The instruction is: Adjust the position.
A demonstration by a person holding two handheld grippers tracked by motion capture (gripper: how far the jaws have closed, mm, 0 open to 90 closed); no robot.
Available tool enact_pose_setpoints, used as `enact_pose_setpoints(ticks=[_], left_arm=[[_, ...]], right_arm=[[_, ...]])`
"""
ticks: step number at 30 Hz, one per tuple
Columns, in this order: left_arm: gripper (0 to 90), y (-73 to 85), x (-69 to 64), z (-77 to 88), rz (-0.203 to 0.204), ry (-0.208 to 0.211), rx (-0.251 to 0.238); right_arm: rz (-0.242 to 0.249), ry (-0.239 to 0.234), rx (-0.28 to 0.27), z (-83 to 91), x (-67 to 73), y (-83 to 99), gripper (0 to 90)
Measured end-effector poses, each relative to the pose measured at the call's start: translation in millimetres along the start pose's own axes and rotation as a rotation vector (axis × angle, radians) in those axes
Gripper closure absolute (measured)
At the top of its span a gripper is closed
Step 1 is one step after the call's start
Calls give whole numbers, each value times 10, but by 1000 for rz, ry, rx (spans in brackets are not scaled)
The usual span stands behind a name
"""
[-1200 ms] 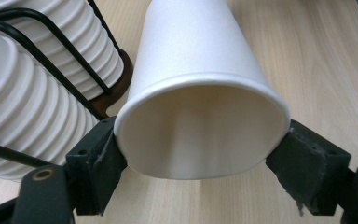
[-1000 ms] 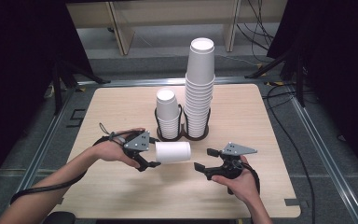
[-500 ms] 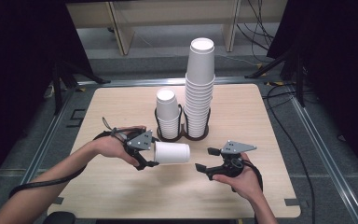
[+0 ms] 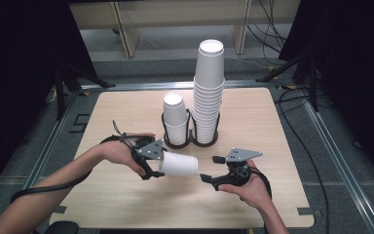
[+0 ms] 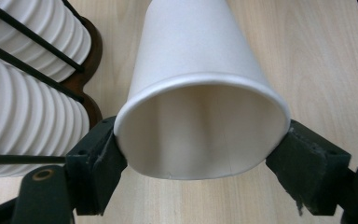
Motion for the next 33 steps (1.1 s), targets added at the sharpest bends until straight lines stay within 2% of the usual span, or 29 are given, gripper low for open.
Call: enact_pose_setpoints(ticks=[2, 3, 4, 6, 7, 8, 9, 11, 15, 19, 25, 26, 30, 31, 33], left_arm=[[214, -6, 6, -3, -1, 10, 13], [215, -6, 0, -4, 7, 9, 16], [216, -8, 0, -4, 7, 8, 19], [216, -15, -7, -2, 6, 16, 31], [217, -18, -8, 1, 4, 17, 37], [217, -19, -14, 5, 12, 22, 48], [217, -23, -12, 9, 13, 26, 58], [217, -32, -9, 14, 8, 29, 73], [216, -60, 4, 28, -3, 36, 92], [215, -89, 8, 34, -12, 41, 104], [214, -128, 25, 37, -15, 49, 135], [213, -131, 28, 36, -18, 52, 136], [212, -139, 37, 41, -22, 61, 157], [213, -140, 39, 43, -22, 62, 159], [213, -143, 44, 46, -21, 63, 162]], right_arm=[[6, -6, 9, -7, -1, 4, 149], [-10, -10, 21, -11, 13, 5, 149], [14, -13, 11, -27, 3, 4, 149], [-3, -13, 19, -48, 30, 1, 149], [18, -21, 26, -62, 23, -7, 149], [9, -26, 36, -73, 37, -13, 149], [32, -24, 42, -87, 31, -23, 150], [40, -40, 41, -122, 40, -35, 150], [78, -39, 61, -158, 49, -62, 153], [87, -44, 87, -172, 67, -76, 155], [127, -45, 101, -189, 81, -131, 155], [118, -44, 108, -192, 93, -136, 155], [149, -52, 115, -221, 83, -167, 155], [142, -57, 123, -228, 91, -172, 155], [170, -59, 123, -243, 84, -185, 156]])
Point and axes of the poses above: each handheld gripper's, and its own axes: z roughly backward along the jaws, y roughly out of its underside, x roughly to its left, the point moved 1 cm from there along -z, roughly forward along the jaws, and after that the axes turned 11 degrees about -x, right-handed, at the moved point
